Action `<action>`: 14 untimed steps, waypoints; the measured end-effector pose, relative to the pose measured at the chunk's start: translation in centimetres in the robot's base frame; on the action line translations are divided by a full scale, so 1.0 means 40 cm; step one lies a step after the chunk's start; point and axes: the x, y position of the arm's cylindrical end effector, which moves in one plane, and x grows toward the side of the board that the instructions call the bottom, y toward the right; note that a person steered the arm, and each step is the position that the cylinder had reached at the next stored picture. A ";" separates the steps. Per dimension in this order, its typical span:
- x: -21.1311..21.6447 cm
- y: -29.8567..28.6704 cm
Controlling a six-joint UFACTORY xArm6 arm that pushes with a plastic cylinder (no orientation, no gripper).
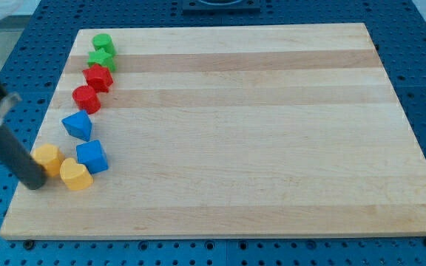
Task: Push the yellow hexagon into the blue triangle
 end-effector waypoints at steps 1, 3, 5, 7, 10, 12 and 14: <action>-0.013 0.136; -0.009 0.261; 0.044 -0.064; -0.060 -0.098; -0.109 -0.050; 0.024 -0.103; -0.069 0.137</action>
